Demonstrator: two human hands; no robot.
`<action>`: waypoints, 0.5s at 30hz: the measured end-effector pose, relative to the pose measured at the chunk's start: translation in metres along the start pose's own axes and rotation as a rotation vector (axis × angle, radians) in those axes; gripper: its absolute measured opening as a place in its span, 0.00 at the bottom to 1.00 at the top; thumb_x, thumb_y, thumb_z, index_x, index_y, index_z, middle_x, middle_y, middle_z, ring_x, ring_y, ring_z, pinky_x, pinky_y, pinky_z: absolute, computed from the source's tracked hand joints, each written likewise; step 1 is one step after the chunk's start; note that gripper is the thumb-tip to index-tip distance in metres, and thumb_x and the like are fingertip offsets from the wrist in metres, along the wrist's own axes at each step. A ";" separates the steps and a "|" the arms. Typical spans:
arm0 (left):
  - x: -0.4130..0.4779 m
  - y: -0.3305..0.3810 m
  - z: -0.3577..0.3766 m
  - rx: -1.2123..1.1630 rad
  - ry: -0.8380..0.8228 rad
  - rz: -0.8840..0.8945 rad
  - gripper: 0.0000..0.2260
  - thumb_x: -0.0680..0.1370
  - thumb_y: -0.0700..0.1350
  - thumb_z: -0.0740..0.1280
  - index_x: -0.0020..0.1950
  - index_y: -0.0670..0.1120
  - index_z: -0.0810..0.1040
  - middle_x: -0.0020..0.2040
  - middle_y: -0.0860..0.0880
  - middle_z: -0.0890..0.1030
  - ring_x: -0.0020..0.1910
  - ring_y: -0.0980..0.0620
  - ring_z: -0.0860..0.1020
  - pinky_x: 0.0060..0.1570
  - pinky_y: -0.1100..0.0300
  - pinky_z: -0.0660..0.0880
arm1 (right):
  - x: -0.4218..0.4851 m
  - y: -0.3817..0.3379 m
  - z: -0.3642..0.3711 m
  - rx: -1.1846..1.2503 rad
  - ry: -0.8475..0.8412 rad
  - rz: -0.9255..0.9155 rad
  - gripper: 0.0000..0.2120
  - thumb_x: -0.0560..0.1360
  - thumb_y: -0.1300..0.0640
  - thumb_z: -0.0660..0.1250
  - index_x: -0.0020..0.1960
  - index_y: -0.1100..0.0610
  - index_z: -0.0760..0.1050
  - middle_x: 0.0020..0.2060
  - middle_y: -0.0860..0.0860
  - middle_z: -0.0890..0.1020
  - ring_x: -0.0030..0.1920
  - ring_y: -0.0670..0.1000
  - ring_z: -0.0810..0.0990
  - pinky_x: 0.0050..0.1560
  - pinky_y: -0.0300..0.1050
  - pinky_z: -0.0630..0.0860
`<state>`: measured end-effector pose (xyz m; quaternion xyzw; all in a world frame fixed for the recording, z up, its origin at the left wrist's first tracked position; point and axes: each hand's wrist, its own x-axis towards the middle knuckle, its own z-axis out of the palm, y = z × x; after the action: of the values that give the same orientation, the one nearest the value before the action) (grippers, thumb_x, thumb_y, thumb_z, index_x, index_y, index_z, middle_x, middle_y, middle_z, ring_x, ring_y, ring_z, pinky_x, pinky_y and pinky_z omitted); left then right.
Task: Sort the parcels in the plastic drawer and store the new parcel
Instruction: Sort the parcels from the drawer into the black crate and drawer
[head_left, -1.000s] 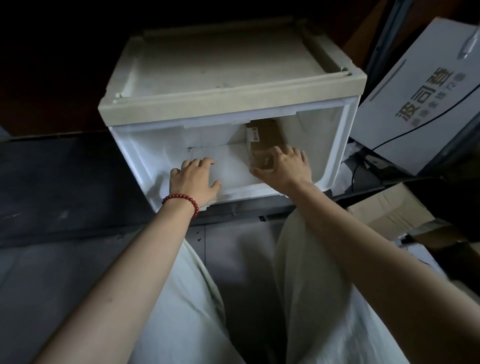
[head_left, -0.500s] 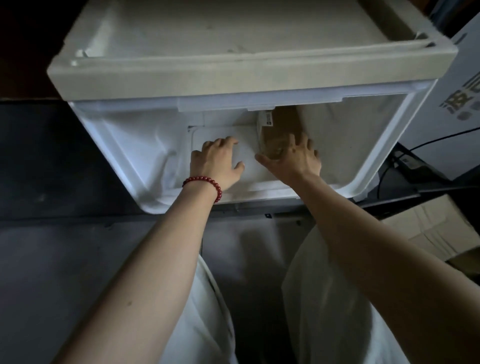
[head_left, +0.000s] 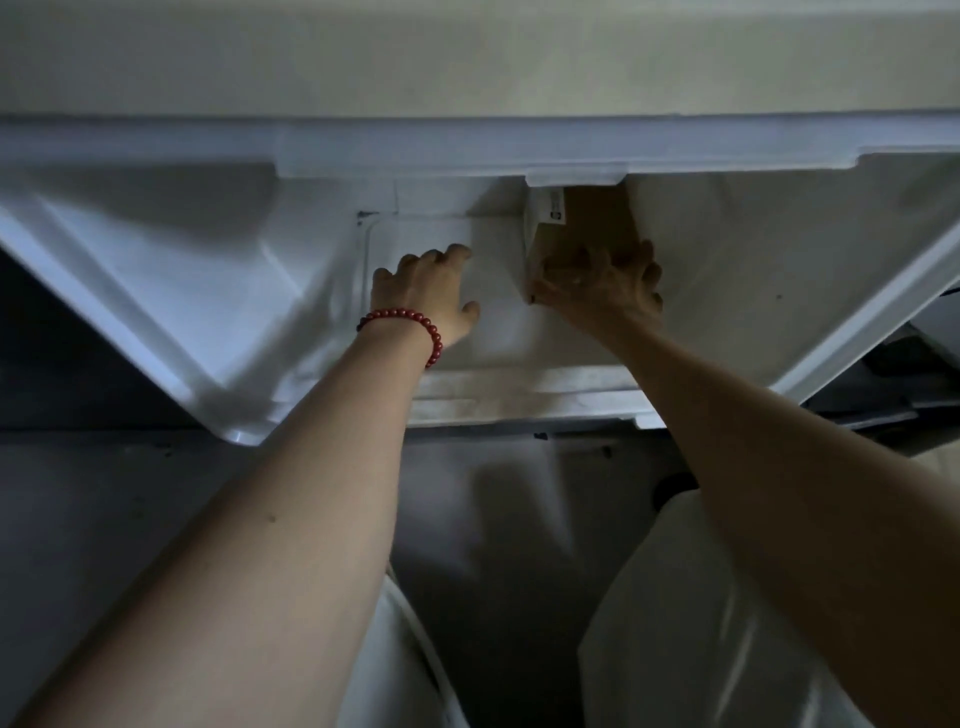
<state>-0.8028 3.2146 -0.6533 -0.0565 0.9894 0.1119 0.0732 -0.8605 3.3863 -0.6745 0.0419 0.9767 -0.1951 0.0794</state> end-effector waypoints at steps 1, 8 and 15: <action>0.001 -0.003 0.002 -0.002 -0.005 -0.006 0.27 0.79 0.52 0.62 0.76 0.51 0.58 0.71 0.45 0.69 0.70 0.43 0.66 0.64 0.46 0.64 | 0.004 -0.001 0.002 0.015 -0.001 0.009 0.43 0.68 0.32 0.67 0.76 0.45 0.54 0.75 0.62 0.47 0.74 0.65 0.52 0.69 0.60 0.60; 0.006 -0.014 0.009 -0.019 -0.028 -0.054 0.27 0.79 0.52 0.62 0.76 0.51 0.57 0.71 0.44 0.68 0.70 0.43 0.66 0.64 0.46 0.64 | 0.031 -0.010 0.010 0.069 0.044 0.059 0.48 0.71 0.33 0.65 0.78 0.55 0.46 0.76 0.66 0.48 0.74 0.68 0.51 0.69 0.58 0.61; 0.005 -0.017 0.004 -0.137 0.025 -0.075 0.28 0.78 0.51 0.63 0.76 0.52 0.57 0.73 0.46 0.66 0.70 0.43 0.66 0.65 0.46 0.64 | 0.037 -0.001 0.006 0.111 0.077 0.011 0.54 0.64 0.37 0.74 0.76 0.59 0.49 0.69 0.59 0.62 0.66 0.65 0.65 0.66 0.53 0.64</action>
<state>-0.8053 3.1990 -0.6620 -0.0999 0.9774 0.1759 0.0611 -0.8962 3.3844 -0.6860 0.0592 0.9664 -0.2467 0.0404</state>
